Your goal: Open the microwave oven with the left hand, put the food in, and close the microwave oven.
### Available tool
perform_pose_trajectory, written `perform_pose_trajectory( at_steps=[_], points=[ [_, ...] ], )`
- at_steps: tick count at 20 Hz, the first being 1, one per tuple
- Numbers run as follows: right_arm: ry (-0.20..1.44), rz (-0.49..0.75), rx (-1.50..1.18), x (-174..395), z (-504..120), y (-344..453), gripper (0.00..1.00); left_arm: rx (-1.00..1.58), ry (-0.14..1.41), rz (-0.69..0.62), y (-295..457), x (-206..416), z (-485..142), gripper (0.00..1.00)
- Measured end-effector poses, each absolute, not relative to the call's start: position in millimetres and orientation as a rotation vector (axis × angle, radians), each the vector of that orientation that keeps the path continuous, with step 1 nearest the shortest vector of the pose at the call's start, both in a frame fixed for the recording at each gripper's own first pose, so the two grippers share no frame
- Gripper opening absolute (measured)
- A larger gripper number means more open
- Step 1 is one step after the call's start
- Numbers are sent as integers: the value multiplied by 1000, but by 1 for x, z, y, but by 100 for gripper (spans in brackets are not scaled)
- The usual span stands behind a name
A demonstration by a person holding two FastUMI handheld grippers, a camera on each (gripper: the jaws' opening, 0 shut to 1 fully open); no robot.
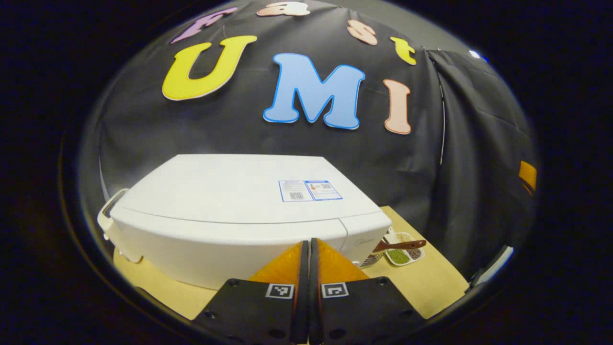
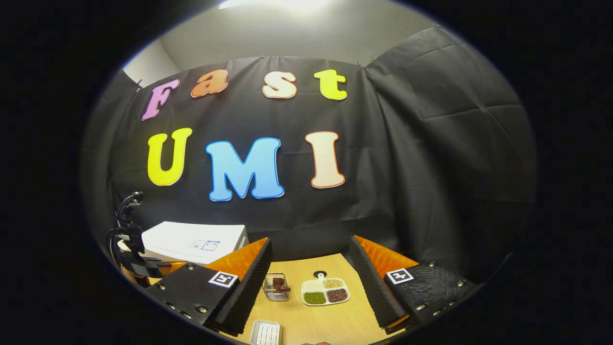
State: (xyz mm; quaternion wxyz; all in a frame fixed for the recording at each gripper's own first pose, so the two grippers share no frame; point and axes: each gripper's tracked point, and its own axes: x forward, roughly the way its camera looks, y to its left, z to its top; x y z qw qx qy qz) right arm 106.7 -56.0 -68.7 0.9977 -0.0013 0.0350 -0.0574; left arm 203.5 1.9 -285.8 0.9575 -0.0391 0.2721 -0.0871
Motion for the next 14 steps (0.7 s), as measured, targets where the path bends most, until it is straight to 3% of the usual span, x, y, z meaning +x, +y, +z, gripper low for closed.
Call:
perform_pose_trajectory(
  at_steps=[3,9,13,14],
  points=[
    [51,-79,2,108,-56,-31,97,-54,451,-151,27,188,-227,7],
    [2,43,6,104,-10,43,97,-3,138,-61,98,137,-53,7],
    [-42,105,-10,86,16,87,97,-17,78,-33,127,86,1,98],
    [-51,112,-21,81,19,94,97,-24,71,-26,133,75,3,96]
  ],
)
